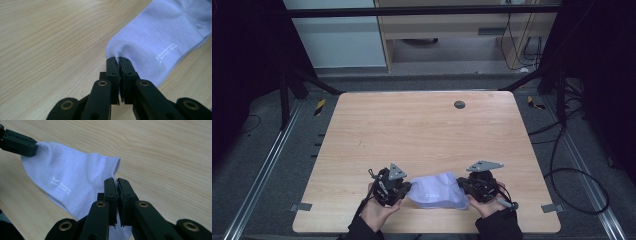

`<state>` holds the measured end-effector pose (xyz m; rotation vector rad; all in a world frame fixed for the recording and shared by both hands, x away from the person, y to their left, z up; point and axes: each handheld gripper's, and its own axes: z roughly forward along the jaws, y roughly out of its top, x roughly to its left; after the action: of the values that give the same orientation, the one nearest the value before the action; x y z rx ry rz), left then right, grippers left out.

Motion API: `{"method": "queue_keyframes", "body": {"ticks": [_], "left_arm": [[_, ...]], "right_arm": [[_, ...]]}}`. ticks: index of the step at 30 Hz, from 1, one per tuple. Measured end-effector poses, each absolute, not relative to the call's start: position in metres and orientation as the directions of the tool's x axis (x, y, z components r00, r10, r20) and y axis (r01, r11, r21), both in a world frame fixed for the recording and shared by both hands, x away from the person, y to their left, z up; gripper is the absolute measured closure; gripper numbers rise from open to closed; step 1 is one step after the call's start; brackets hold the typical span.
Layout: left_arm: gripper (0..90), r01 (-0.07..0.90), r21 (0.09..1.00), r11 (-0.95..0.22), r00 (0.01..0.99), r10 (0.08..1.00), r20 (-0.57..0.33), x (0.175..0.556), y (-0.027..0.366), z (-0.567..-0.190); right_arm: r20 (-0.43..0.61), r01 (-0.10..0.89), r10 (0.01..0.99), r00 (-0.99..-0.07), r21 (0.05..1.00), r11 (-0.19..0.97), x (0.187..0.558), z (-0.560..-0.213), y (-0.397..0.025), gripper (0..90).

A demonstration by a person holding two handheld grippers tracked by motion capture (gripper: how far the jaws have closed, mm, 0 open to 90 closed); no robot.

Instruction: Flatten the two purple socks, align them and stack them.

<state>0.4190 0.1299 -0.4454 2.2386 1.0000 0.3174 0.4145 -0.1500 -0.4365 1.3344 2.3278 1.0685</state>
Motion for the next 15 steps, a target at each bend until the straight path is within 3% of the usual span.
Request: {"method": "queue_keyframes", "body": {"ticks": [15], "left_arm": [[86.2, 0.578, 0.63, -0.519, 0.696, 0.717, -0.048, 0.421, 0.116, -0.462]], "right_arm": [[0.149, 0.666, 0.834, -0.531, 0.682, 0.302, 0.407, -0.449, -0.163, 86.7]]}}
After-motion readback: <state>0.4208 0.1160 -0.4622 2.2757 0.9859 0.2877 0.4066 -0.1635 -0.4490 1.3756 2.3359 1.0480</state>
